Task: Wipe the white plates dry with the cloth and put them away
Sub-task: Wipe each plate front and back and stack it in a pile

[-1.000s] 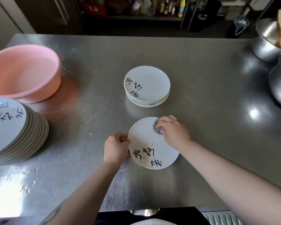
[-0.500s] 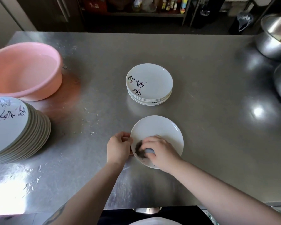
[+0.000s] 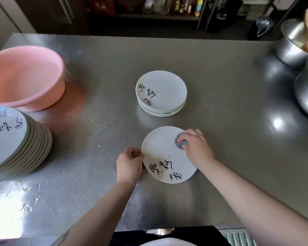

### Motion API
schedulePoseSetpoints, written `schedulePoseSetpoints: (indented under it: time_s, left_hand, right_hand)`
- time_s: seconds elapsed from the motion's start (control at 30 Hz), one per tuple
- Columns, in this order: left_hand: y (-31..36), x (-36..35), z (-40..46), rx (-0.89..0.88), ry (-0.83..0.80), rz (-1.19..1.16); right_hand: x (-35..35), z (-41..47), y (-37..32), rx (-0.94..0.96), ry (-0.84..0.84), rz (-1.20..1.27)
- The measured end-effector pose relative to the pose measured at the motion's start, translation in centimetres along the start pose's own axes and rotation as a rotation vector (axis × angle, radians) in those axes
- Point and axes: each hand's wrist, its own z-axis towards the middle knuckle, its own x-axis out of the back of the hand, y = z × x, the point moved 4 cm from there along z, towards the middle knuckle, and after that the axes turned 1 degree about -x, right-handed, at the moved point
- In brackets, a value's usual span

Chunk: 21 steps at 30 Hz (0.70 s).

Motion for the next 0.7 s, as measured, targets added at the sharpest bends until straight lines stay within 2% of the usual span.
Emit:
schedulePoseSetpoints:
  time_s: [0.13, 0.27, 0.43, 0.57, 0.63, 0.7]
  left_hand:
    - [0.0, -0.2, 0.1, 0.013, 0.007, -0.015]
    - [-0.1, -0.3, 0.2, 0.034, 0.013, -0.040]
    - [-0.2, -0.1, 0.3, 0.031, 0.022, -0.039]
    - [0.0, 0.1, 0.3, 0.011, -0.037, -0.040]
    - [0.1, 0.5, -0.1, -0.119, -0.032, 0.062]
    - [0.6, 1.2, -1.2, -0.392, 0.018, 0.241]
  right_hand:
    - [0.0, -4.0, 1.0, -0.094, -0.043, 0.105]
    - [-1.7, -6.8, -0.9, -0.085, -0.131, 0.156]
    - [-3.8, -6.2, -5.4, -0.013, -0.199, 0.284]
    - [-3.2, -5.3, -5.8, -0.040, -0.249, 0.422]
    - [-1.8, -5.3, -4.7, -0.090, -0.148, 0.509]
    - [0.2, -5.5, -3.2, -0.174, 0.002, 0.631]
